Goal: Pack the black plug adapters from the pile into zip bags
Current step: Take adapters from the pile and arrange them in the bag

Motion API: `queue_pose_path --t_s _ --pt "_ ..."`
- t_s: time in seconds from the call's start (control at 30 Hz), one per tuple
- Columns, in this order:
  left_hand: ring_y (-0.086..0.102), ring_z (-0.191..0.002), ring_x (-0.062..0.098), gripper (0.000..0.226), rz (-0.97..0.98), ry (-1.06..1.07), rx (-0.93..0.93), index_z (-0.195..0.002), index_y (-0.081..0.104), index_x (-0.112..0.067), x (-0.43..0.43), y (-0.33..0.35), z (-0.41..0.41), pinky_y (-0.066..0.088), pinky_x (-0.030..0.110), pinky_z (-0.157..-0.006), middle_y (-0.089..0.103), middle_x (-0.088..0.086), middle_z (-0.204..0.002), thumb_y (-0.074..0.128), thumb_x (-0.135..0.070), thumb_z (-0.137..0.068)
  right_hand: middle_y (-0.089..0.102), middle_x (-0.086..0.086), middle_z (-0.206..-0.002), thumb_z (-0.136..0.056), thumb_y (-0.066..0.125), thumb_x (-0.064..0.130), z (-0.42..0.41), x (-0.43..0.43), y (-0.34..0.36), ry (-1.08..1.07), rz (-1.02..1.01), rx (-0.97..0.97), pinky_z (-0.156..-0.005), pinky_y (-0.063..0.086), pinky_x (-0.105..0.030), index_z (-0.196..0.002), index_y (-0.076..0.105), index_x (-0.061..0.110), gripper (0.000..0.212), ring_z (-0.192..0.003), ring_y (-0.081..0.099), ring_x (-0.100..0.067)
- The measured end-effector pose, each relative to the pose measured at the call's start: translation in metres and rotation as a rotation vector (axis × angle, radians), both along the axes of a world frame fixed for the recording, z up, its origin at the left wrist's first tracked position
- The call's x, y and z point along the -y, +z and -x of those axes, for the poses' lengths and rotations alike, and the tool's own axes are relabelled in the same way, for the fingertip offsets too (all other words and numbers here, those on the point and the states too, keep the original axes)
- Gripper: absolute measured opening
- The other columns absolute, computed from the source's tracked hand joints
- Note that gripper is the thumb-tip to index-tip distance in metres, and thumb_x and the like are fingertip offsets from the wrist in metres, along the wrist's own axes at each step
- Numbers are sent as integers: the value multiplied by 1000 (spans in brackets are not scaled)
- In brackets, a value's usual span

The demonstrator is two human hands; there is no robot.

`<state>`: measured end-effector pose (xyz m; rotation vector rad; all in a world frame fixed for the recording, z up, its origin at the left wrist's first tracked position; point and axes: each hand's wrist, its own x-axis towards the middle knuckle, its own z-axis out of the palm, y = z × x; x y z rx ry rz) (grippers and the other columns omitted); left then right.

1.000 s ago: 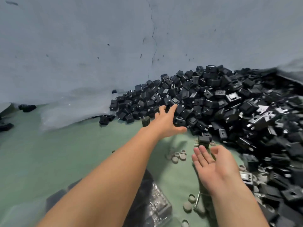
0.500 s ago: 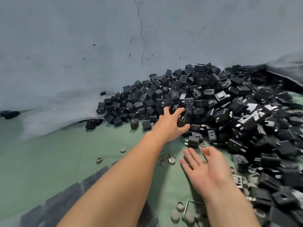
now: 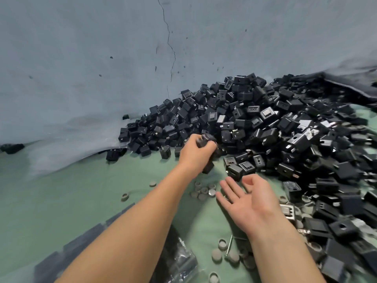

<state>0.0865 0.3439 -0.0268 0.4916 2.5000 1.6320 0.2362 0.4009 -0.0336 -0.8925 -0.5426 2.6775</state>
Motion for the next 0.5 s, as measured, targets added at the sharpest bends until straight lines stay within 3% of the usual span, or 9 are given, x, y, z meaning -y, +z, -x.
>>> queue_pose_path --t_s 0.1,0.2,0.3,0.37,0.43,0.5 --pt "63 -59 19 24 -457 -92 598 -97 55 -14 27 27 -1 53 28 -52 69 10 -76 69 -30 -86 51 -23 -141 -100 38 15 1 12 6 72 32 -10 -113 36 -49 -149 33 1 51 -130 51 -34" --pt "58 -54 17 25 -726 -212 835 -99 54 -15 63 46 -15 49 25 -45 62 10 -86 72 -27 -86 54 -23 -134 -100 39 18 3 27 18 135 26 -69 -110 39 -49 -151 31 3 53 -121 56 -33" --pt "57 -53 17 24 -671 -184 719 -96 55 -12 94 58 -39 48 25 -46 61 10 -78 68 -30 -88 57 -17 -130 -100 40 29 8 56 28 199 -12 -139 -103 43 -56 -146 40 17 48 -114 60 -32" --pt "60 -55 17 21 -463 -83 432 -94 57 -13 107 57 -58 48 25 -49 65 8 -75 64 -32 -91 61 -17 -127 -98 38 37 13 78 33 255 -15 -215 -101 43 -59 -138 51 18 45 -115 61 -33" --pt "62 -64 11 17 -289 30 120 -96 59 -20 116 48 -76 51 25 -56 67 0 -81 66 -34 -89 66 -20 -127 -96 36 42 15 98 37 282 1 -268 -101 44 -52 -127 62 12 50 -115 62 -35" --pt "63 -70 4 11 -287 58 -46 -93 61 -30 121 38 -92 53 23 -65 67 -10 -77 67 -36 -86 68 -15 -126 -95 36 43 15 113 39 269 44 -255 -94 49 -42 -125 67 12 54 -111 67 -30"
